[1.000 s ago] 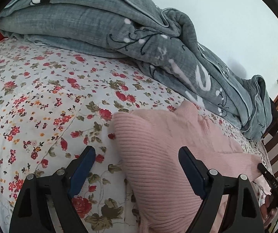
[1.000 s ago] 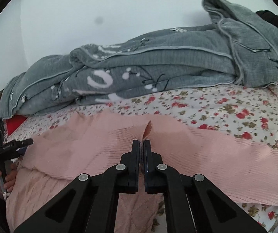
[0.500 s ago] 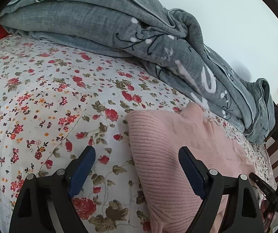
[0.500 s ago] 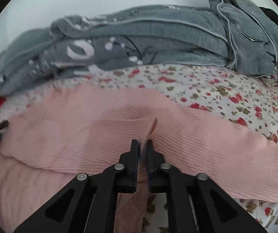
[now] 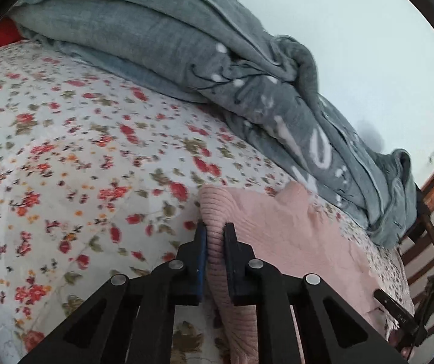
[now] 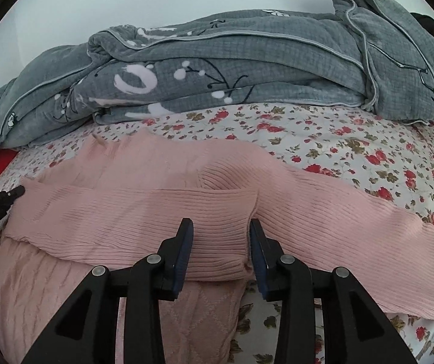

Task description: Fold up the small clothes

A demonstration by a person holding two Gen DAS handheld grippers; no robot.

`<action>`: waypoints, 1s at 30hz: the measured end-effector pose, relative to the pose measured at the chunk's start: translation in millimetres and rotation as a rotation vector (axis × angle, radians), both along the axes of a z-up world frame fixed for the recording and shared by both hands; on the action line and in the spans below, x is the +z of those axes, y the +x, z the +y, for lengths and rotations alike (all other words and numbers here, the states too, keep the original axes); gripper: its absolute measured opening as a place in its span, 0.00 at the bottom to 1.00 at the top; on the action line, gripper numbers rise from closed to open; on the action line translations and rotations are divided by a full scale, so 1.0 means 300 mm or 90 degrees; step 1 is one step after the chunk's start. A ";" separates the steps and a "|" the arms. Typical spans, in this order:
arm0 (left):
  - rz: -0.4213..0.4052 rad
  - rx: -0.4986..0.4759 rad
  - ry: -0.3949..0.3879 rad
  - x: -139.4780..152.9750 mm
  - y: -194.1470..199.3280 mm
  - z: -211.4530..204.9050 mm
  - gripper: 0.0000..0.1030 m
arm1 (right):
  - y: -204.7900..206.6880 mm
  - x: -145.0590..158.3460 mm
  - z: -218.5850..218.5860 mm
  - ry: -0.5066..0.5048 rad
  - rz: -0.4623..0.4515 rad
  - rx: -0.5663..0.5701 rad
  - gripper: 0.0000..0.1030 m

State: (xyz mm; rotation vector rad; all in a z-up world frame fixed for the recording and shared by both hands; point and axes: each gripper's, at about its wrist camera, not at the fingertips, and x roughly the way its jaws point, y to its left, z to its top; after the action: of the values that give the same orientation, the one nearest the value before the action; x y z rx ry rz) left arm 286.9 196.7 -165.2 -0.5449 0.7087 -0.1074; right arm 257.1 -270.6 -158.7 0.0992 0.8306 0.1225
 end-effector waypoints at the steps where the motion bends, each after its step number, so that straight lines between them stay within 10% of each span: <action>1: 0.006 -0.001 -0.005 -0.004 0.005 0.003 0.11 | -0.001 0.001 -0.001 0.001 -0.001 0.001 0.36; 6: 0.021 -0.008 -0.003 -0.002 0.006 0.000 0.17 | 0.001 -0.002 0.000 0.004 0.006 0.003 0.38; 10: 0.029 -0.066 -0.014 -0.004 -0.018 -0.030 0.52 | -0.002 0.001 -0.002 0.010 0.000 0.003 0.43; 18: 0.019 -0.054 0.089 0.025 -0.182 -0.112 0.56 | -0.010 0.008 -0.007 0.016 -0.008 -0.003 0.45; 21: 0.021 -0.051 0.104 0.026 -0.188 -0.119 0.43 | -0.020 0.015 -0.005 0.011 -0.020 -0.002 0.46; 23: 0.020 -0.075 0.086 0.020 -0.173 -0.123 0.11 | -0.028 0.021 0.000 0.004 -0.029 -0.002 0.46; 30: -0.003 -0.010 0.050 0.025 -0.198 -0.061 0.07 | -0.110 0.101 -0.035 0.015 -0.058 0.009 0.50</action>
State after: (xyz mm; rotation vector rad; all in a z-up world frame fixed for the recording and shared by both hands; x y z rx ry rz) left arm 227.4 178.3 -157.9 -0.4644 0.7092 -0.0953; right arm 224.1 -281.2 -128.3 0.1090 0.7384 0.1483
